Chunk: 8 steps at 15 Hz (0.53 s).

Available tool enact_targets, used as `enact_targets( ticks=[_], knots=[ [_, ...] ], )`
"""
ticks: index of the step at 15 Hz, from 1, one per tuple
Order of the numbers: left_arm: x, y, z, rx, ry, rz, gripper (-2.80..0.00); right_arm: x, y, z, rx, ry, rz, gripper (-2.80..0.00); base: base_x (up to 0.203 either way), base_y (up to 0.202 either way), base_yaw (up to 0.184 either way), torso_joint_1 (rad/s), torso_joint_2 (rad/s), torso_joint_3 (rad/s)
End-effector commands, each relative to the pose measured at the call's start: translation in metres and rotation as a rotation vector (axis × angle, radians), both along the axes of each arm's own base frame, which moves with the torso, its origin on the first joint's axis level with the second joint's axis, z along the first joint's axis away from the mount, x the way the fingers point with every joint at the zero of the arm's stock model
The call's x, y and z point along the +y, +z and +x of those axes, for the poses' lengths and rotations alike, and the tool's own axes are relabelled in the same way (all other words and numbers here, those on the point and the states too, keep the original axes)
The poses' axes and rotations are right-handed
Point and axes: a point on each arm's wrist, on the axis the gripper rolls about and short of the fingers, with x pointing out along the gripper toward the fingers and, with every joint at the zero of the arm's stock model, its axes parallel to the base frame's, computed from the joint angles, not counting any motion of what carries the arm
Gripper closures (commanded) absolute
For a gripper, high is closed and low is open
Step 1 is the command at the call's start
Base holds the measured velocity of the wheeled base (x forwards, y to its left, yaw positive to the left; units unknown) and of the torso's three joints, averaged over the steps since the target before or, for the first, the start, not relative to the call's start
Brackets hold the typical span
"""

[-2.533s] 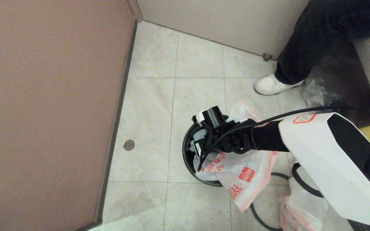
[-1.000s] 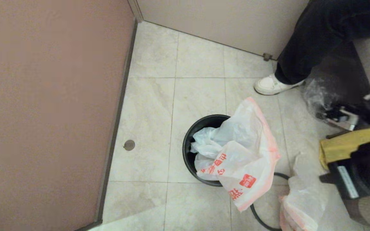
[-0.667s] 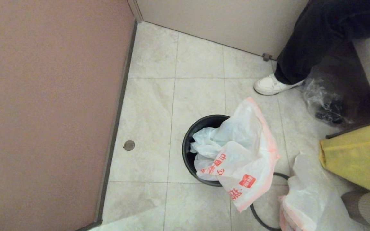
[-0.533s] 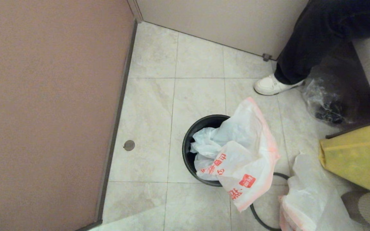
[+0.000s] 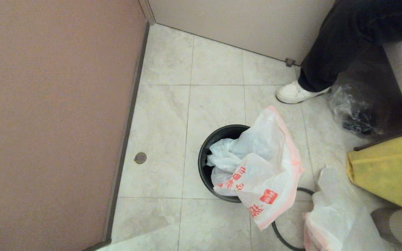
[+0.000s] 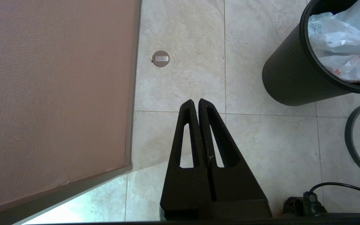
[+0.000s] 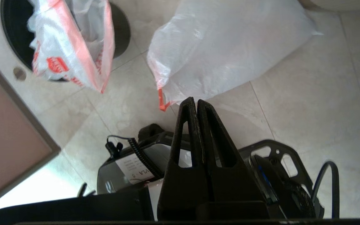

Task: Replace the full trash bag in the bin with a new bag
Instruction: Put the new garbage bag on the trash can

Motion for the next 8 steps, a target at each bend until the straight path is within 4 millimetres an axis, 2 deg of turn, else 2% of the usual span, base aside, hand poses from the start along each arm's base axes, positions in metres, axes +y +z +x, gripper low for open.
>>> enact_targets(
  ticks=[1, 3, 4, 5, 7, 8],
  knots=[
    [0.0, 0.0, 0.0, 0.002, 0.0, 0.0, 0.0, 0.004, -0.007, -0.011, -0.014, -0.055, 0.019, 0.0, 0.0, 0.0, 0.0, 0.0, 0.0, 0.0],
    [0.0, 0.004, -0.001, -0.016, -0.004, 0.013, 0.0, 0.005, -0.011, -0.015, 0.006, -0.059, 0.018, 0.0, 0.0, 0.0, 0.0, 0.0, 0.0, 0.0],
    [-0.001, 0.013, -0.003, -0.043, -0.021, 0.023, 0.0, 0.005, -0.011, -0.014, 0.01, -0.058, 0.018, 0.0, 0.0, 0.0, 0.0, 0.0, 0.0, 0.0],
    [-0.002, 0.032, -0.008, -0.092, -0.07, 0.037, 0.0, 0.005, -0.012, -0.013, 0.017, -0.06, 0.017, 0.0, 0.0, 0.0, 0.0, 0.0, 0.0, 0.0],
    [-0.006, 0.087, -0.016, -0.172, -0.227, 0.093, 0.0, 0.005, -0.015, -0.012, 0.027, -0.061, 0.016, 0.0, 0.0, 0.0, 0.0, 0.0, 0.0, 0.0],
    [-0.01, 0.11, -0.008, -0.132, -0.322, 0.134, 0.0, 0.005, -0.015, -0.012, 0.027, -0.059, 0.016, 0.0, 0.0, 0.0, 0.0, 0.0, 0.0, 0.0]
  ],
)
